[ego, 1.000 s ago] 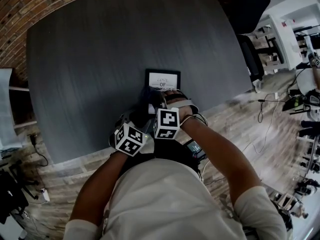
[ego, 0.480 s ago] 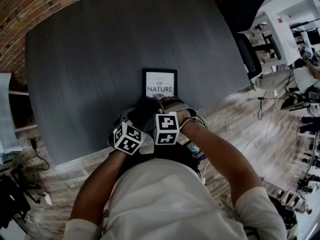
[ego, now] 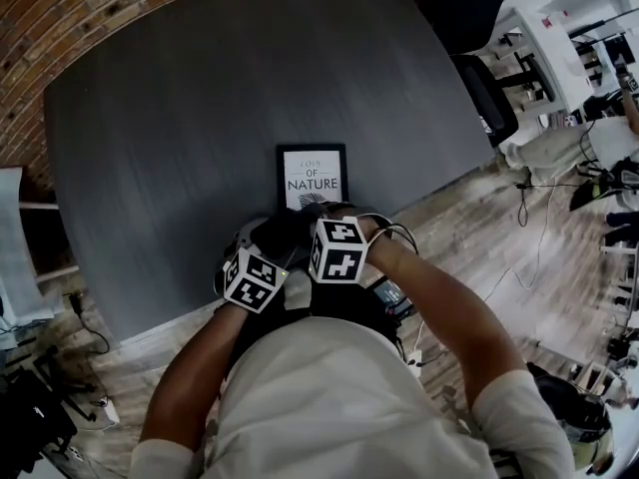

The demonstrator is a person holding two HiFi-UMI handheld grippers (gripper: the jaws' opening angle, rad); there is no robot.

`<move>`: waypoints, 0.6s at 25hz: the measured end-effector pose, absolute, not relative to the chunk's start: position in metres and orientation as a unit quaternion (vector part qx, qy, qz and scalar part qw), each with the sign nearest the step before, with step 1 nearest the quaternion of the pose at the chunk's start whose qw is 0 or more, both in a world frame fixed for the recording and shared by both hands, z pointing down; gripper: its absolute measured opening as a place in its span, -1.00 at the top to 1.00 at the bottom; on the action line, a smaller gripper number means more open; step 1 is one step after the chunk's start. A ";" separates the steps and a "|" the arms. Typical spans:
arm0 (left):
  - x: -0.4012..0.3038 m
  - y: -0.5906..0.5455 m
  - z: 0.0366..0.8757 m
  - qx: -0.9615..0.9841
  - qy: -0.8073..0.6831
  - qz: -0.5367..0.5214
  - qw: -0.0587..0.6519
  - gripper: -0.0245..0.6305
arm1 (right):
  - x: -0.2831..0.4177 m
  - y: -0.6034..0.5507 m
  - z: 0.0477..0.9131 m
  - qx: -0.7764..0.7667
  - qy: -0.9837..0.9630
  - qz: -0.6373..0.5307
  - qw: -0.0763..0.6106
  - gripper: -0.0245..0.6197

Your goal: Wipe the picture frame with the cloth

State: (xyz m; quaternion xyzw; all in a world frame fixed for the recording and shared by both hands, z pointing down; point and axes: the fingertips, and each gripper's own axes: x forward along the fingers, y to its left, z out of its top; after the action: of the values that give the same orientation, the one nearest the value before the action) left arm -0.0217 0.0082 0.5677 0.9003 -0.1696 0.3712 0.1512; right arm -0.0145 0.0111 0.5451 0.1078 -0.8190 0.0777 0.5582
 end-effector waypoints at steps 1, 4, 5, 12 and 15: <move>-0.021 0.009 0.568 0.901 -0.167 0.372 0.151 0.09 | -0.015 0.014 0.544 0.107 -0.821 0.085 0.554 0.53; -0.021 0.011 0.568 0.899 -0.168 0.377 0.148 0.08 | -0.021 0.022 0.534 0.103 -0.838 0.135 0.518 0.52; -0.021 0.011 0.568 0.898 -0.169 0.378 0.148 0.08 | -0.023 0.024 0.528 0.101 -0.845 0.157 0.500 0.52; -0.022 0.002 0.552 0.909 -0.167 0.359 0.131 0.08 | 0.013 0.005 0.503 0.157 -0.848 0.132 0.489 0.52; -0.014 -0.003 0.542 0.920 -0.141 0.358 0.075 0.08 | 0.050 -0.019 0.506 0.205 -0.821 0.093 0.524 0.51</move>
State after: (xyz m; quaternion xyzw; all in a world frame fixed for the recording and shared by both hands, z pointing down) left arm -0.0138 -0.0028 0.5416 0.9198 -0.1409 0.3585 0.0747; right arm 0.0505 -0.0188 0.5055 0.2050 -0.8214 0.0931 0.5241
